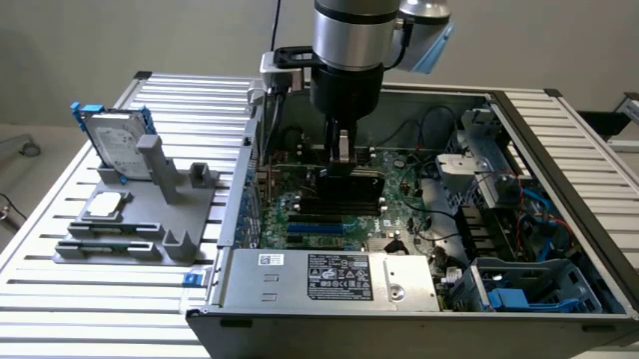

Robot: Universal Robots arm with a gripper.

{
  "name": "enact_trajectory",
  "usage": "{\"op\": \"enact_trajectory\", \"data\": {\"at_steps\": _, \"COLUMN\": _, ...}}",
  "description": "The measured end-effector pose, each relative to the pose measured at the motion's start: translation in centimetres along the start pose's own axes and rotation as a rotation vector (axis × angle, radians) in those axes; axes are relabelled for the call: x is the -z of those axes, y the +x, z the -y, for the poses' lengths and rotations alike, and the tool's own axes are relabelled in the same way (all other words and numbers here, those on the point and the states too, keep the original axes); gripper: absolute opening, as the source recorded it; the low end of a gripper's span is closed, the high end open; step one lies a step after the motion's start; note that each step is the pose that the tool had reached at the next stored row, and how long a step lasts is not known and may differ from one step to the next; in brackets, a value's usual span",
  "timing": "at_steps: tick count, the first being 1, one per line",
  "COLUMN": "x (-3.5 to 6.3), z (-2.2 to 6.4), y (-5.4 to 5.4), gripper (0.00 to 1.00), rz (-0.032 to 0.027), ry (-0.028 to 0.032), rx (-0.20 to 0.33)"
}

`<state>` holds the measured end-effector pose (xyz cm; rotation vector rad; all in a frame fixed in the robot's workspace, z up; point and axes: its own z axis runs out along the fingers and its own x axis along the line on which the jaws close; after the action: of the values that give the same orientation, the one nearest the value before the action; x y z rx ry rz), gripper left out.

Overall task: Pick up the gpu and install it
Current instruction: 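Insert the gpu into the slot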

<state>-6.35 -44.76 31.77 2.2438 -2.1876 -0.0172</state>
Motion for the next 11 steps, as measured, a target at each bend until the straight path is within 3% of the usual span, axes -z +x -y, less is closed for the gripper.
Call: {"op": "enact_trajectory", "data": {"at_steps": 11, "x": -1.07, "z": -0.51, "y": 0.54, "gripper": 0.27, "rz": 0.0002, "ry": 0.0000, "rx": -0.008}}
